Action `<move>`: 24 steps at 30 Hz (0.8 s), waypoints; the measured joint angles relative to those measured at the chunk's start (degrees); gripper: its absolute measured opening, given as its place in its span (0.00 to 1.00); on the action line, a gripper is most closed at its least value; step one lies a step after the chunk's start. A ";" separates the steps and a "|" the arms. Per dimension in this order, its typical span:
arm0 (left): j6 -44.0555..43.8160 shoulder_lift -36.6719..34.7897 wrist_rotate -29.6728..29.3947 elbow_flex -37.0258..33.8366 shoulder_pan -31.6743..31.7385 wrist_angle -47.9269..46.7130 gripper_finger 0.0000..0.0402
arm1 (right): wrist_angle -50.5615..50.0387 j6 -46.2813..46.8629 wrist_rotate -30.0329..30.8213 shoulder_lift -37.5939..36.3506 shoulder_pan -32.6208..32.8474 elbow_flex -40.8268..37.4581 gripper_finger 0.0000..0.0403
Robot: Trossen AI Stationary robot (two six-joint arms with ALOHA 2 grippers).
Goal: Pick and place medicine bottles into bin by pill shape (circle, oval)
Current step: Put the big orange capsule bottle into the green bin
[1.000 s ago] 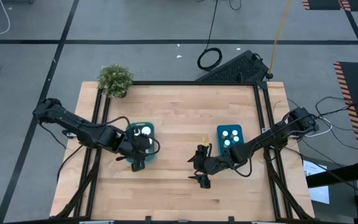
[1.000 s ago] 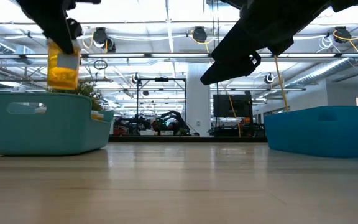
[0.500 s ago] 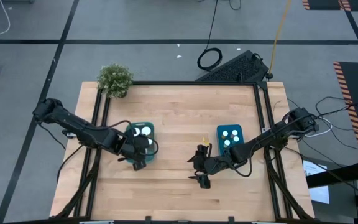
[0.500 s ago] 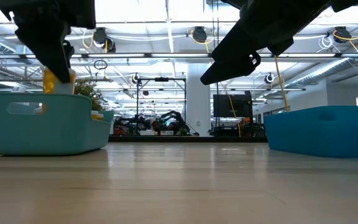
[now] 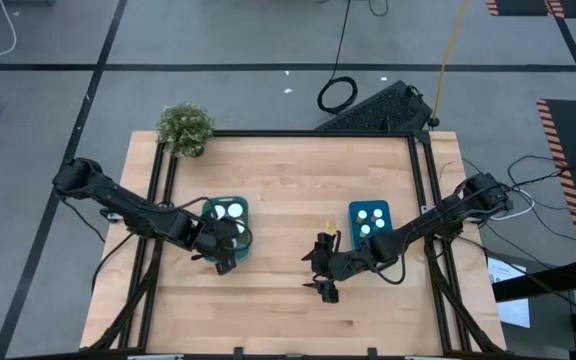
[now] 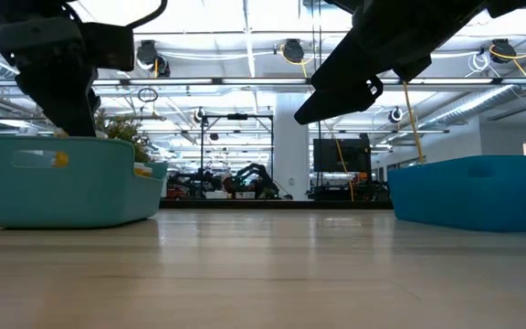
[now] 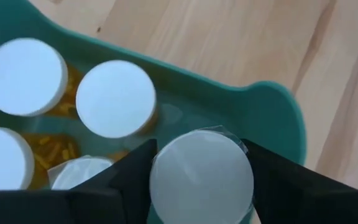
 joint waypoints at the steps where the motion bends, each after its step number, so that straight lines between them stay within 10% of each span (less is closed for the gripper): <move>1: -0.28 0.00 0.02 -0.40 0.00 0.36 0.56 | 0.00 0.00 0.02 0.00 0.00 0.00 0.83; 24: 1.12 -0.98 -0.17 0.10 0.10 1.32 0.50 | 0.00 -0.34 0.00 0.00 -0.02 0.00 0.83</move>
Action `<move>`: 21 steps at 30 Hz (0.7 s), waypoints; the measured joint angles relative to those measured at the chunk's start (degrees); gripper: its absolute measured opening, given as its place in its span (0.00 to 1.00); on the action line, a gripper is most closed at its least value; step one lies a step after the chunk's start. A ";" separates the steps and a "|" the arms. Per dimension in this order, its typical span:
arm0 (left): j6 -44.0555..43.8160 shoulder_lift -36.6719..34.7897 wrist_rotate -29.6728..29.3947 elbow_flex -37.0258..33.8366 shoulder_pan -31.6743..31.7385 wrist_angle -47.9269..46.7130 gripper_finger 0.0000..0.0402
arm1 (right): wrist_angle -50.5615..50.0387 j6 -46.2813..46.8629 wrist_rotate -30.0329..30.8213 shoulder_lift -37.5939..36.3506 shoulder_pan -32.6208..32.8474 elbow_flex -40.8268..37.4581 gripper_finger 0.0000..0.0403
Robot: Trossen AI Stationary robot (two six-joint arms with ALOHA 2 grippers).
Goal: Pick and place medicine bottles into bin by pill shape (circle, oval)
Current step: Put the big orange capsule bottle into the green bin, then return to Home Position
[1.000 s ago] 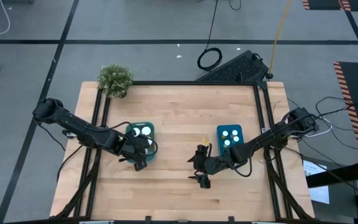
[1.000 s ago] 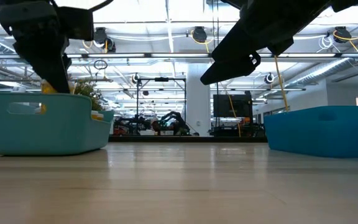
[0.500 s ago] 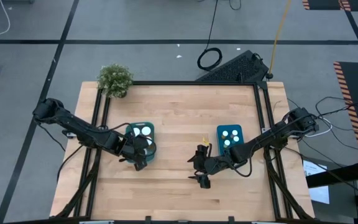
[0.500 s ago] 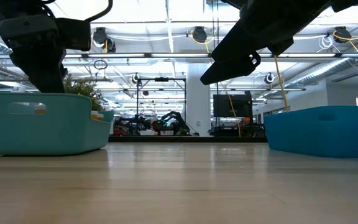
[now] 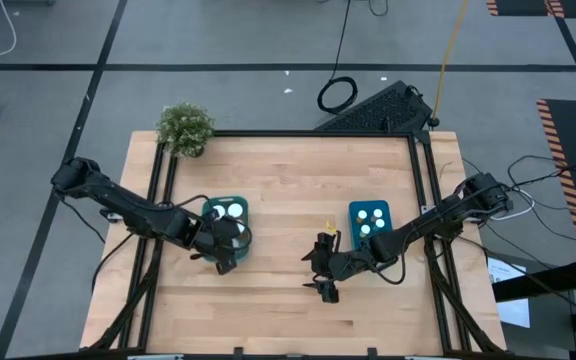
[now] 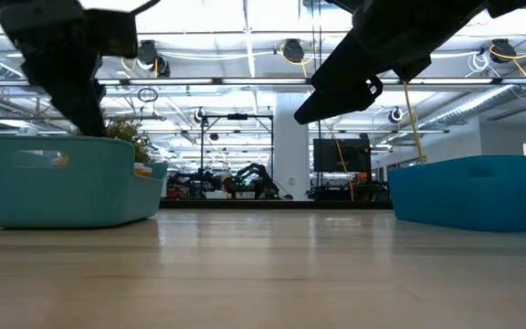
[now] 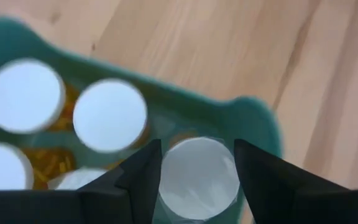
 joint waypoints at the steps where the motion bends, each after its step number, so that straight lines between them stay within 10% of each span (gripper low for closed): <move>1: 0.61 -0.25 -0.11 0.62 0.19 -0.10 0.50 | 0.00 -0.08 0.04 0.00 0.00 0.00 0.83; 21: 3.63 -2.06 1.11 1.68 1.17 -3.41 0.41 | 1.91 -0.75 -0.20 -0.02 -0.11 0.00 0.83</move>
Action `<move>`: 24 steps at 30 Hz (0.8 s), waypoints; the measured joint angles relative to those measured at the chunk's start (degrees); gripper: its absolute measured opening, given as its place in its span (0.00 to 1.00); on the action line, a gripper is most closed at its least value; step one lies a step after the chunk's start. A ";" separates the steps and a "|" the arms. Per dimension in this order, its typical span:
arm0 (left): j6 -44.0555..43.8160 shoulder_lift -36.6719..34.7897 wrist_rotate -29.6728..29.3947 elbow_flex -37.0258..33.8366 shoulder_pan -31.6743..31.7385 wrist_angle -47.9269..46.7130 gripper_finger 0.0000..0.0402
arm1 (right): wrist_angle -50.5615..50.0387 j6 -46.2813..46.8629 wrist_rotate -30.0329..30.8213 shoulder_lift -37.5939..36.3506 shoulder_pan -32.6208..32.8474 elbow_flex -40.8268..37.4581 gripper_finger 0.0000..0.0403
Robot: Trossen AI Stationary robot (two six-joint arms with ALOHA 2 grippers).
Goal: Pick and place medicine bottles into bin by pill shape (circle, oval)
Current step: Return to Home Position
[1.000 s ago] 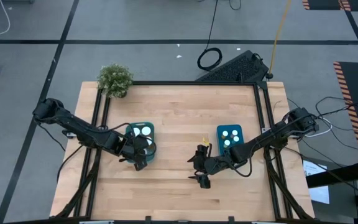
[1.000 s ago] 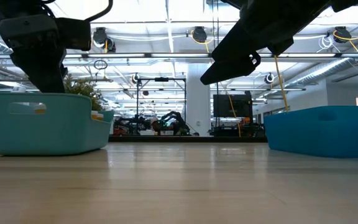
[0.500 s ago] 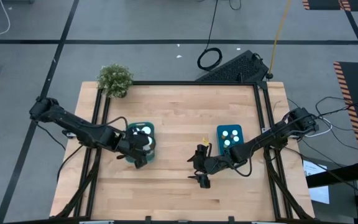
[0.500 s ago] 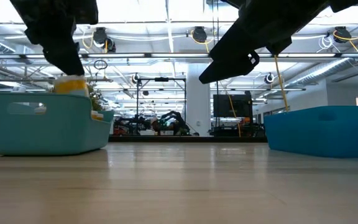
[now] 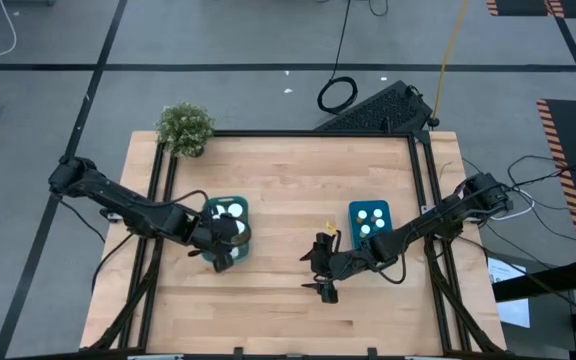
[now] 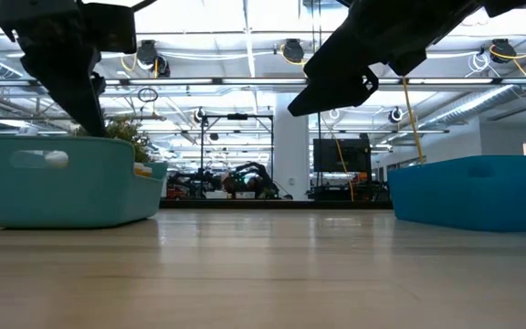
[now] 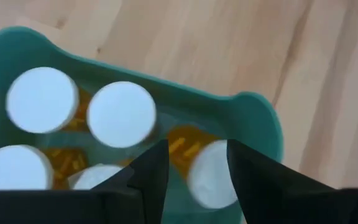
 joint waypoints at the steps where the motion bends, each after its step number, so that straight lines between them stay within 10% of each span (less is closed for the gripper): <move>1: -0.02 -0.04 0.70 0.00 0.00 0.01 0.40 | 0.05 0.00 0.00 0.00 0.00 0.00 0.83; 24: 2.55 -2.27 -4.80 0.09 -0.21 0.92 0.39 | 0.21 -1.04 -0.02 0.00 0.00 0.00 0.82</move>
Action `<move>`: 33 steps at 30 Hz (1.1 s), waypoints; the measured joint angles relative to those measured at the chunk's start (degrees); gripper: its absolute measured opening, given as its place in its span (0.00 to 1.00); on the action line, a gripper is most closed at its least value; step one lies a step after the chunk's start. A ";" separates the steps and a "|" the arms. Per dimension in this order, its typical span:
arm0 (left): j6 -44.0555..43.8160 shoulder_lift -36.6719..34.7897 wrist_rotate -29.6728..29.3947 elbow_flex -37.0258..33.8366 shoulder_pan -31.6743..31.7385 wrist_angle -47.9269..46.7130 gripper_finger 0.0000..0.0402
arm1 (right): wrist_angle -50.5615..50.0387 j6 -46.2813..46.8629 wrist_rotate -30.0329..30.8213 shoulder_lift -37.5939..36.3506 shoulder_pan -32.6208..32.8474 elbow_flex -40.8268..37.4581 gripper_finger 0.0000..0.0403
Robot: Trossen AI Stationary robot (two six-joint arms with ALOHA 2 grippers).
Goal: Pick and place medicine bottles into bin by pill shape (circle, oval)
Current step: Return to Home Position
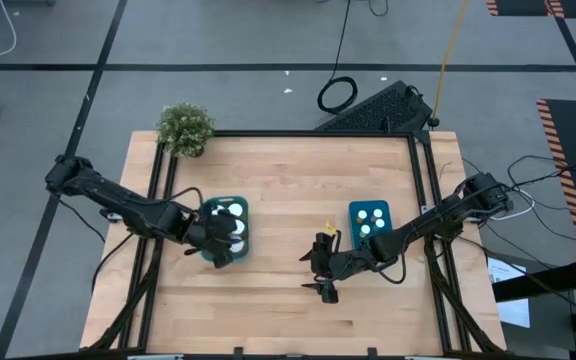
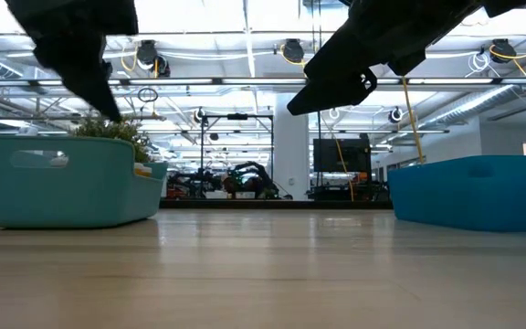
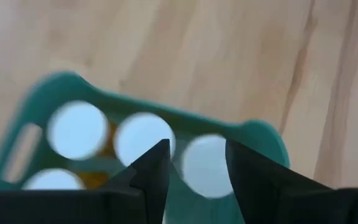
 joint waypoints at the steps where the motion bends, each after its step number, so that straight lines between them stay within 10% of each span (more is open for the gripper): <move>1: 0.73 -1.09 -1.29 0.00 -0.10 -0.02 0.39 | 0.00 -0.44 -0.02 -0.02 0.00 0.00 0.81; 9: 14.34 -14.26 -6.79 0.04 -0.21 10.80 0.37 | -0.30 -6.85 0.10 -4.53 -0.26 0.00 0.60; 24: 41.81 -24.67 -14.72 0.07 1.46 22.91 0.02 | -6.34 -22.78 0.23 -22.60 -4.80 -2.32 0.03; 33: 42.75 -24.51 -8.53 -4.44 5.73 23.12 0.01 | -6.03 -23.36 0.21 -34.59 -9.62 -14.07 0.01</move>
